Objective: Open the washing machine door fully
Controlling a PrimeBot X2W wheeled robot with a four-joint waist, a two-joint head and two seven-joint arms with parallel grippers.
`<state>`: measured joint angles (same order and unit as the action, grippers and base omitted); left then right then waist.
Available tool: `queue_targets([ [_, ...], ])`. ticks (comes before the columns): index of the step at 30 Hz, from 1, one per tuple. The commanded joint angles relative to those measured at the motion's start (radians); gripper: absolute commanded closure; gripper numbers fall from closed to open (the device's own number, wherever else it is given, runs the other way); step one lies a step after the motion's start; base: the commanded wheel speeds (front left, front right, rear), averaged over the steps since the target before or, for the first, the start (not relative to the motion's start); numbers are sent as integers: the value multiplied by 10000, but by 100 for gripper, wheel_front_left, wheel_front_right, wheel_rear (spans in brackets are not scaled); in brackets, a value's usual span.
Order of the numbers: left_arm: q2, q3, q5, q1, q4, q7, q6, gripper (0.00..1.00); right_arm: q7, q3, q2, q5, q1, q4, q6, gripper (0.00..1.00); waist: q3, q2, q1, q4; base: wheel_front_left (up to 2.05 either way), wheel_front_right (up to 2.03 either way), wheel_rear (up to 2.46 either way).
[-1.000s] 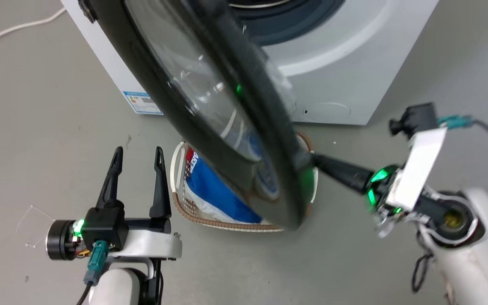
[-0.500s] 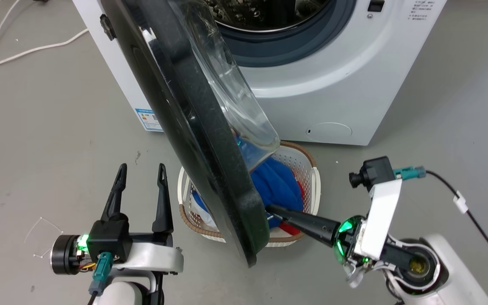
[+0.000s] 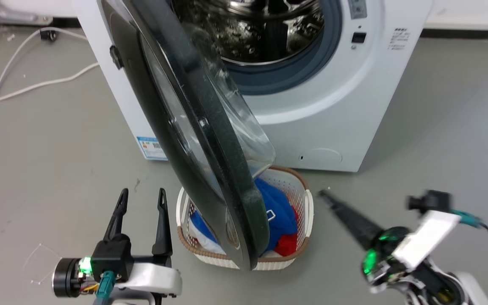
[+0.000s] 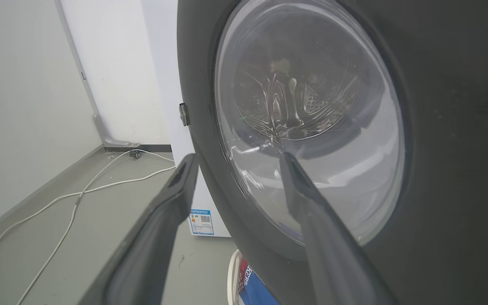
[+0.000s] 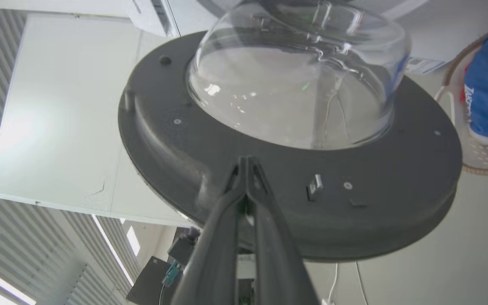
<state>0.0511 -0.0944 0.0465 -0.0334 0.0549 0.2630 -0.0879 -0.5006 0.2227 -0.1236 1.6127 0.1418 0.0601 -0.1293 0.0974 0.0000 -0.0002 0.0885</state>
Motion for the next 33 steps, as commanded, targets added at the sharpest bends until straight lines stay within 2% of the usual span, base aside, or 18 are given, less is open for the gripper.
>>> queue_targets([
  [1, -12, -5, -68, 154, 6, 27, 38, 0, 426, -260, 95, -161, -237, -175, -27, 100, -207, 0, 2, -82, 0, 0, 0],
  [2, -12, 28, -80, 332, 2, 27, 40, 0, 1517, -691, 262, -634, -630, -513, -25, 100, -442, 0, 2, -184, 0, 0, 0],
  [6, -12, 82, -138, 511, -33, 27, 54, 0, 2902, -994, 356, -1304, -1080, -1057, -27, 100, -677, 0, 2, -312, 0, 0, 0],
  [11, -12, 178, -188, 681, -62, 26, 74, 0, 5225, -1114, 128, -2842, -1507, -1542, -25, 100, -863, 0, 2, -440, 0, 0, 0],
  [15, -12, 223, -176, 743, -95, 27, 84, 0, 7336, -995, -331, -4821, -1744, -1400, -25, 100, -969, 0, 2, -500, 0, 0, 0],
  [18, -12, 250, -179, 819, -118, 27, 68, 0, 7651, -1500, -590, -7045, -1704, -1358, -25, 100, -1028, 0, 2, -540, 0, 0, 0],
  [21, -12, 255, -177, 845, -141, 27, 46, 0, 7646, -2261, -4, -9631, -1759, -1811, -25, 100, -1055, 0, 2, -563, 0, 0, 0],
  [25, -15, 260, -171, 865, -162, 26, 20, 0, 7652, -2259, 34, -13085, -2057, -2369, -13, 100, -1078, 0, 2, -551, 0, 0, 0],
  [30, -12, 239, -131, 872, -169, 27, -18, 0, 7654, -2439, 496, -14920, -2446, -2256, -13, 100, -1095, 0, 2, -504, 0, 0, 0],
  [33, -11, 229, -110, 863, -169, 27, -34, 0, 7655, -2637, 646, -15392, -2693, -2056, -13, 100, -1107, 0, 2, -458, 0, 0, 0],
])
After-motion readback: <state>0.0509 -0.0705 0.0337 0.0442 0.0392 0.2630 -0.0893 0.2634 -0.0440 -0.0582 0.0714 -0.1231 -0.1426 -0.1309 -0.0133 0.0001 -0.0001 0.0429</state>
